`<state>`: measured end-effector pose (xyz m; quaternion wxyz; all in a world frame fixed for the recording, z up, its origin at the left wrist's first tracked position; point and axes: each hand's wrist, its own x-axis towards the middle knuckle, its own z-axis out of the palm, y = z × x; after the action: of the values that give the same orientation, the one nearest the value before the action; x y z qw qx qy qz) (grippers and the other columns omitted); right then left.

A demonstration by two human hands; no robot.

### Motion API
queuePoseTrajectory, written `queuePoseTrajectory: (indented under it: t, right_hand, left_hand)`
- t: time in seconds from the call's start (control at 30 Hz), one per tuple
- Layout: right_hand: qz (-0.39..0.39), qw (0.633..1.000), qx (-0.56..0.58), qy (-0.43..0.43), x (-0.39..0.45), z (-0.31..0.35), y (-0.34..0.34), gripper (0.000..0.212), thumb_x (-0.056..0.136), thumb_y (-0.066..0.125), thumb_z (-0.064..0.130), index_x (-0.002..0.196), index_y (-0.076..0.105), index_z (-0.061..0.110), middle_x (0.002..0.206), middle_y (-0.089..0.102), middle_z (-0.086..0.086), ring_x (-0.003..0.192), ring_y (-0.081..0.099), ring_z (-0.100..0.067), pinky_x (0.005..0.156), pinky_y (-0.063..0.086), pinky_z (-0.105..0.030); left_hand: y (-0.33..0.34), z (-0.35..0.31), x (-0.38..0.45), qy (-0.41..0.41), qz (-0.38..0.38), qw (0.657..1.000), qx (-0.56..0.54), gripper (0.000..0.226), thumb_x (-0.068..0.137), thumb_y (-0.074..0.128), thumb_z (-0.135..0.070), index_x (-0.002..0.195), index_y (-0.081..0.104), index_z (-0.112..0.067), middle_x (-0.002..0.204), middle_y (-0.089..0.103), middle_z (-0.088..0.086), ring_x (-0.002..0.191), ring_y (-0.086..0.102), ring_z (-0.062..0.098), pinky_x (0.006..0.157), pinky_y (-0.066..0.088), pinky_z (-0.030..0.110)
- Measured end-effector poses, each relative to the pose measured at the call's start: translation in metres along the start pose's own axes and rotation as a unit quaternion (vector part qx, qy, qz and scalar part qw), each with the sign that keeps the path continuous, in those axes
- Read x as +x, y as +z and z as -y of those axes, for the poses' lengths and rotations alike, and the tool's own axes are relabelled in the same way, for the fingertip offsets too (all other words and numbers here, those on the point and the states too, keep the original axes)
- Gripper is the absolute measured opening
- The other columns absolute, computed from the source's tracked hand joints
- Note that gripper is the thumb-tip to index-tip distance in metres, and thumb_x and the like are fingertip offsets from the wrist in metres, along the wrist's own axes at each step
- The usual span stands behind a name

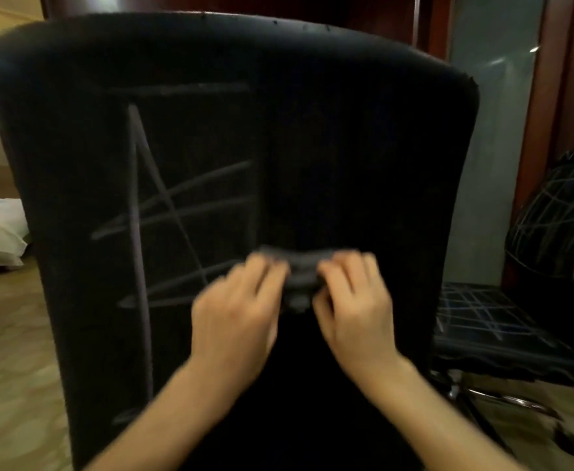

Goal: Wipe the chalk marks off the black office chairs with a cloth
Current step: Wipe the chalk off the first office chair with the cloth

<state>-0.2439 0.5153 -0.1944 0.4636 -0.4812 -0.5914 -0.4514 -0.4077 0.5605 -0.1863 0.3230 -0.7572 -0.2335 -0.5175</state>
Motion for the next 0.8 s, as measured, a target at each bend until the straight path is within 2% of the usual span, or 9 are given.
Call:
queuePoseTrajectory:
  t: [0.07, 0.13, 0.27, 0.37, 0.43, 0.53, 0.67, 0.73, 0.8]
  right_hand:
    - [0.038, 0.999, 0.002, 0.000, -0.032, 0.004, 0.000, 0.022, 0.083, 0.053, 0.002, 0.098, 0.068, -0.004, 0.097, 0.063, -0.019, 0.081, 0.056, -0.035, 0.067, 0.053, -0.048]
    - [0.044, 0.999, 0.007, -0.012, -0.024, 0.001, -0.001, 0.020, 0.082, 0.053, 0.002, 0.094, 0.067, -0.003, 0.094, 0.062, -0.019, 0.079, 0.056, -0.035, 0.065, 0.052, -0.047]
    - [-0.002, 1.000, -0.008, -0.019, 0.046, -0.003, -0.015, 0.020, 0.081, 0.052, 0.002, 0.094, 0.065, -0.003, 0.093, 0.059, -0.021, 0.079, 0.054, -0.039, 0.067, 0.049, -0.049]
    - [-0.034, 0.999, -0.030, 0.011, 0.084, 0.002, -0.021, 0.020, 0.082, 0.052, 0.003, 0.097, 0.064, -0.001, 0.098, 0.059, -0.017, 0.082, 0.053, -0.032, 0.064, 0.046, -0.039]
    - [-0.021, 0.999, -0.036, 0.013, 0.073, 0.004, -0.017, 0.020, 0.079, 0.052, 0.003, 0.096, 0.063, 0.000, 0.098, 0.058, -0.017, 0.082, 0.052, -0.033, 0.064, 0.045, -0.040]
    - [0.037, 0.999, -0.034, -0.006, 0.009, 0.007, -0.007, 0.018, 0.078, 0.052, 0.007, 0.091, 0.063, 0.002, 0.091, 0.057, -0.017, 0.078, 0.050, -0.036, 0.064, 0.046, -0.047]
    - [0.126, 0.992, -0.030, -0.004, -0.040, 0.008, -0.010, 0.011, 0.075, 0.058, 0.003, 0.085, 0.061, 0.006, 0.086, 0.055, -0.009, 0.072, 0.048, -0.026, 0.055, 0.046, -0.040]
    - [0.116, 0.993, -0.035, -0.010, -0.020, 0.005, -0.014, 0.009, 0.075, 0.055, 0.006, 0.083, 0.059, 0.006, 0.085, 0.053, -0.012, 0.073, 0.048, -0.030, 0.058, 0.045, -0.043]
    - [0.071, 0.996, -0.047, -0.016, 0.019, 0.004, -0.019, 0.012, 0.077, 0.050, 0.009, 0.085, 0.058, 0.005, 0.087, 0.054, -0.016, 0.076, 0.050, -0.035, 0.062, 0.044, -0.045]
  left_hand:
    - [0.007, -0.009, -0.035, -0.001, 0.026, 0.999, -0.022, 0.027, 0.084, 0.061, -0.017, 0.109, 0.071, -0.011, 0.104, 0.068, 0.007, 0.075, 0.066, 0.027, 0.056, 0.054, 0.038]
    - [0.007, -0.007, -0.030, 0.002, 0.026, 1.000, -0.015, 0.026, 0.084, 0.063, -0.018, 0.108, 0.070, -0.012, 0.101, 0.066, 0.006, 0.076, 0.064, 0.027, 0.056, 0.053, 0.040]
    - [-0.012, 0.003, 0.041, -0.017, -0.027, 0.999, 0.030, 0.022, 0.088, 0.062, -0.018, 0.109, 0.068, -0.013, 0.102, 0.064, 0.009, 0.079, 0.060, 0.031, 0.053, 0.048, 0.040]
    - [-0.024, 0.005, 0.078, -0.054, -0.044, 0.997, 0.019, 0.020, 0.092, 0.061, -0.015, 0.111, 0.067, -0.011, 0.105, 0.062, 0.008, 0.080, 0.059, 0.026, 0.053, 0.047, 0.038]
    - [-0.020, 0.003, 0.068, -0.056, -0.031, 0.998, 0.020, 0.021, 0.090, 0.062, -0.014, 0.110, 0.066, -0.011, 0.105, 0.061, 0.009, 0.081, 0.059, 0.027, 0.054, 0.048, 0.040]
    - [-0.005, -0.007, 0.005, -0.017, 0.002, 1.000, 0.023, 0.028, 0.080, 0.067, -0.013, 0.107, 0.068, -0.014, 0.101, 0.063, 0.008, 0.075, 0.062, 0.029, 0.054, 0.049, 0.040]
    - [0.005, -0.019, -0.045, -0.002, 0.067, 0.998, -0.010, 0.031, 0.073, 0.082, -0.007, 0.102, 0.070, -0.013, 0.093, 0.064, 0.004, 0.068, 0.060, 0.023, 0.052, 0.047, 0.034]
    - [0.001, -0.015, -0.024, -0.002, 0.056, 0.998, 0.011, 0.026, 0.076, 0.079, -0.012, 0.099, 0.068, -0.015, 0.091, 0.061, 0.005, 0.071, 0.058, 0.025, 0.053, 0.044, 0.037]
    - [-0.007, -0.007, 0.013, -0.005, 0.020, 0.999, 0.045, 0.019, 0.080, 0.071, -0.018, 0.099, 0.067, -0.016, 0.093, 0.061, 0.007, 0.074, 0.058, 0.029, 0.052, 0.042, 0.038]
